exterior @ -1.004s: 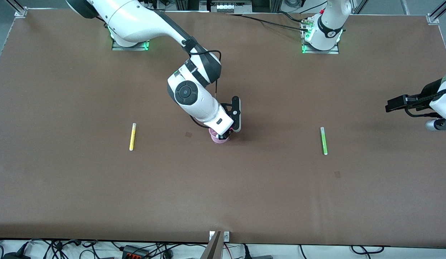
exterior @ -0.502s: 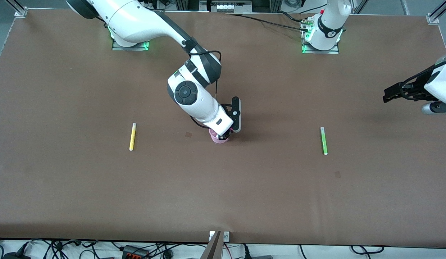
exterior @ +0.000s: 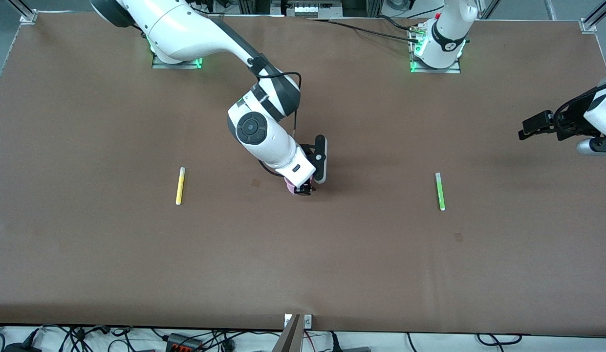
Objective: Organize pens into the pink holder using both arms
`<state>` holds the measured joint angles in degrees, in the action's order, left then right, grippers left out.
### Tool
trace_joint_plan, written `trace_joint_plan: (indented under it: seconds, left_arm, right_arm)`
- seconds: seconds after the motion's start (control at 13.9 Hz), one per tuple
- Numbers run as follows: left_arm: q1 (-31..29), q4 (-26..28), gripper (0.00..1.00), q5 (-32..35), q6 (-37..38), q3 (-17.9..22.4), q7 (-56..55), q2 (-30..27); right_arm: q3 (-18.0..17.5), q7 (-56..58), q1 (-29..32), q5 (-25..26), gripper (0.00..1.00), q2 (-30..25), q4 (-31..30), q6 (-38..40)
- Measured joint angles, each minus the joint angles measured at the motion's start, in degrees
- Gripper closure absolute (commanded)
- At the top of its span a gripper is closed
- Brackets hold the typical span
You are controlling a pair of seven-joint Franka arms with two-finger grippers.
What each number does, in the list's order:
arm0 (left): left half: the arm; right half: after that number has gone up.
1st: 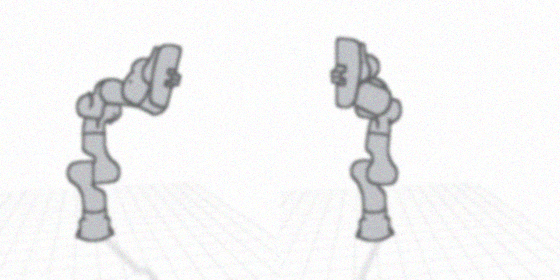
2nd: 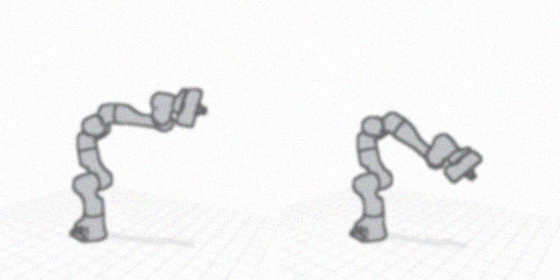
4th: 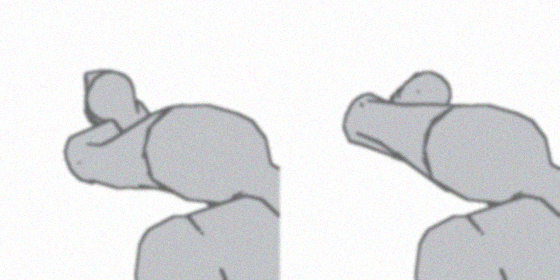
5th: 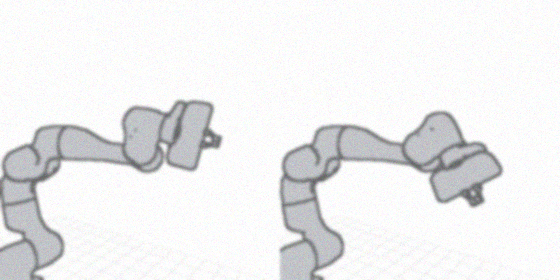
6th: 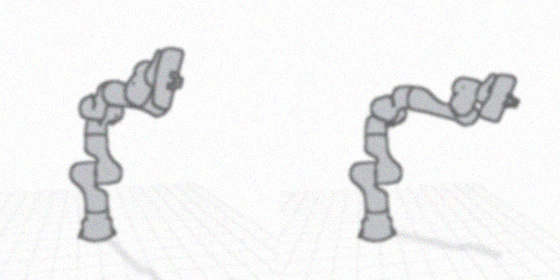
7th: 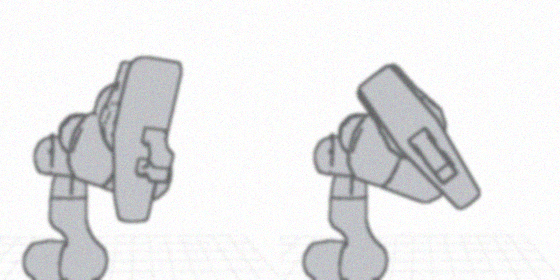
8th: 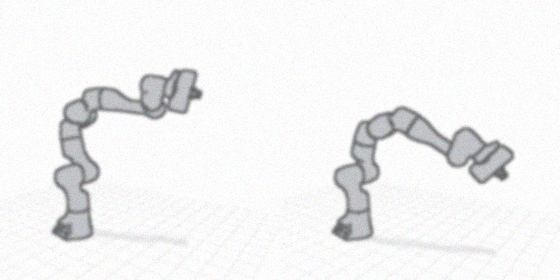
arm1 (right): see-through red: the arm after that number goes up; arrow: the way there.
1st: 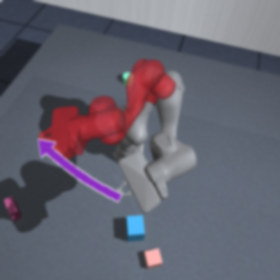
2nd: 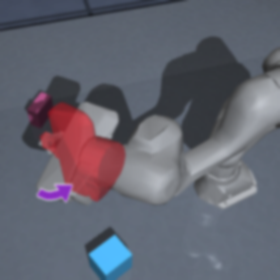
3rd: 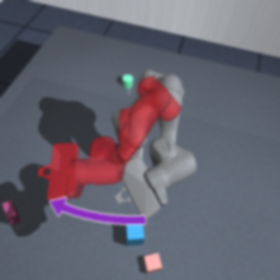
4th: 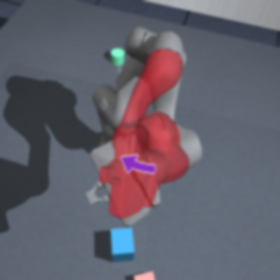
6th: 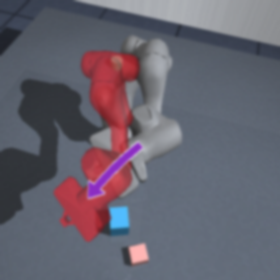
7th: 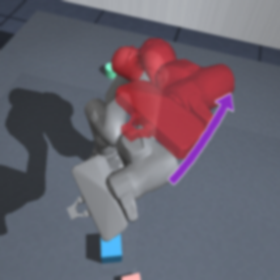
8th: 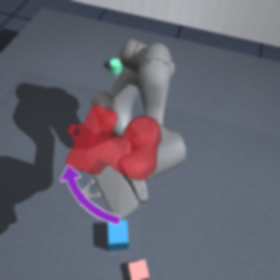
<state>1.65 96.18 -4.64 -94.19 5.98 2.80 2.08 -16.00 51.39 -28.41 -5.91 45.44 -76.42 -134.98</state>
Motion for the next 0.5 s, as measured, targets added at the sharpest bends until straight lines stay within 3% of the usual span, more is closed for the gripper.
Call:
trace_joint_plan:
  seconds: [0.5]
  left_arm:
    - [0.00,-0.84,0.00,-0.02,0.31,0.08,0.01,0.00]
  right_arm:
    - [0.00,-10.94,0.56,-1.61,0.00,-2.24,0.94,1.31]
